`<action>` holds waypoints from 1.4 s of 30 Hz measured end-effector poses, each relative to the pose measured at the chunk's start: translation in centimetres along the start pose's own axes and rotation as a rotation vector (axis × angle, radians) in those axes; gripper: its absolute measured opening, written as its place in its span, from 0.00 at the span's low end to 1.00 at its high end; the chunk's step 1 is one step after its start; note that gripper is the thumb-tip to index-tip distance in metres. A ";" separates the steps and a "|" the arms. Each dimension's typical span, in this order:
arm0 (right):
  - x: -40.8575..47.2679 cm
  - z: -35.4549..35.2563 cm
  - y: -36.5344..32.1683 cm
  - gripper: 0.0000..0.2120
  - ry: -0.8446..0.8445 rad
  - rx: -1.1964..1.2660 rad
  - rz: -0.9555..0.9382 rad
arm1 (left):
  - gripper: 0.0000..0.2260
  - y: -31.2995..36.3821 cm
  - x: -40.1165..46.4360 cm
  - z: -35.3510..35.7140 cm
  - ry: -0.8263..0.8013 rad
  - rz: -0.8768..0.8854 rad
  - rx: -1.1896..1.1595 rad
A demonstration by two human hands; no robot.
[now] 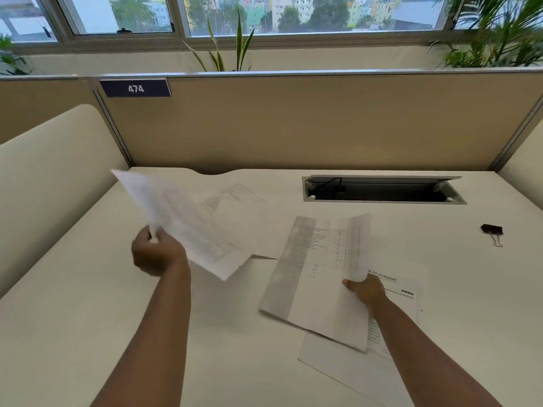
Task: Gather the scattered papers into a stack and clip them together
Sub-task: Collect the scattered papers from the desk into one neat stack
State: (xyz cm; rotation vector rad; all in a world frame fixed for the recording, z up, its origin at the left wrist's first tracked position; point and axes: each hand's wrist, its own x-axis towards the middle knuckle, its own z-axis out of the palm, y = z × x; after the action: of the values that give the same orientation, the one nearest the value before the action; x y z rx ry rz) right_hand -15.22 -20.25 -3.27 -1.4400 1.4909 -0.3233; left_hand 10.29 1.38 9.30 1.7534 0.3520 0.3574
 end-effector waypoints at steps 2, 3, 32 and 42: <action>-0.1 0.0 -0.1 0.21 -0.001 0.010 0.002 | 0.12 2.9 -0.6 0.3 0.009 0.065 -0.057; -0.4 -0.1 -0.2 0.21 -0.002 0.020 -0.003 | 0.12 4.1 -1.0 0.4 0.007 0.094 -0.085; -4.1 -3.3 -3.7 0.05 -0.329 0.390 -0.244 | 0.07 -1.0 -6.8 4.4 -1.112 -0.289 -0.026; -4.3 -3.1 -5.5 0.23 -0.388 0.525 -0.085 | 0.14 -3.8 -9.3 6.1 -0.863 -0.009 0.104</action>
State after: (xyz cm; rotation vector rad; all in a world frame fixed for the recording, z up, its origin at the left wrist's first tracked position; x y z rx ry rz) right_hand -15.20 -19.28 4.24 -1.0662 0.9414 -0.4230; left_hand 4.25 -7.14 3.87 1.8320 -0.2485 -0.4382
